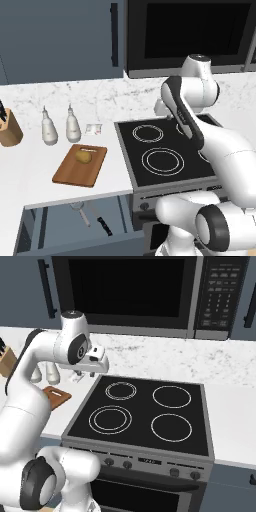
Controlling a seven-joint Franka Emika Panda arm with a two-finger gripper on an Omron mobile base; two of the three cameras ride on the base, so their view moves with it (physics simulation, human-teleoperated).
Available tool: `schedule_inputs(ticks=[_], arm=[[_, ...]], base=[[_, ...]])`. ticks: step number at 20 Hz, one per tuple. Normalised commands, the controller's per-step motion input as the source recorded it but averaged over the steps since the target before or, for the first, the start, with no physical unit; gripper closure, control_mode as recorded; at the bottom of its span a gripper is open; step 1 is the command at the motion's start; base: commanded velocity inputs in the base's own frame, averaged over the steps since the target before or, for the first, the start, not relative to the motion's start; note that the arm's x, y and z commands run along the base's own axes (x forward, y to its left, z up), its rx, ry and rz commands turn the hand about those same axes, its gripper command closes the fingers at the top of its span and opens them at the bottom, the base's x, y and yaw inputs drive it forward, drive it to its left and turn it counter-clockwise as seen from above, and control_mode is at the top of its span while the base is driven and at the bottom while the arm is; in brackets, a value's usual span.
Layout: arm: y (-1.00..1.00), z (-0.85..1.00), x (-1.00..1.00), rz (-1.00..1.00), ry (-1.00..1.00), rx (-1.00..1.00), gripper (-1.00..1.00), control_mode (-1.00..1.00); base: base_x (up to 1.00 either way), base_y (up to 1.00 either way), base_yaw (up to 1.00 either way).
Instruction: Place the appropriate cutting tool for cutting the potato skin on the cutting board.
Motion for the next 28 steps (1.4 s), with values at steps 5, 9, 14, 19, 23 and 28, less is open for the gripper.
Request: schedule_inputs(ticks=[5, 9, 14, 19, 23, 28], arm=[[0.05, -0.01, -0.64, 0.01, -0.12, 0.0, -1.0, -1.0], [0.86, -0.19, -1.0, 0.02, -0.09, -0.05, -1.0, -1.0], [1.0, -0.25, -0.91, 0.0, 0.01, -0.15, -1.0, -1.0], [1.0, -0.32, -0.7, 0.0, 0.07, -0.16, -1.0, -1.0], [1.0, -0.45, -0.38, 0.0, 0.11, -0.14, -1.0, -1.0], [1.0, -0.37, -0.16, 0.0, 0.12, -0.05, -1.0, -1.0]], base=[[0.0, 0.0, 0.0], [0.0, 0.0, 0.0], [0.0, 0.0, 0.0], [0.0, 0.0, 0.0], [0.0, 0.0, 0.0], [0.0, 0.0, 0.0]])
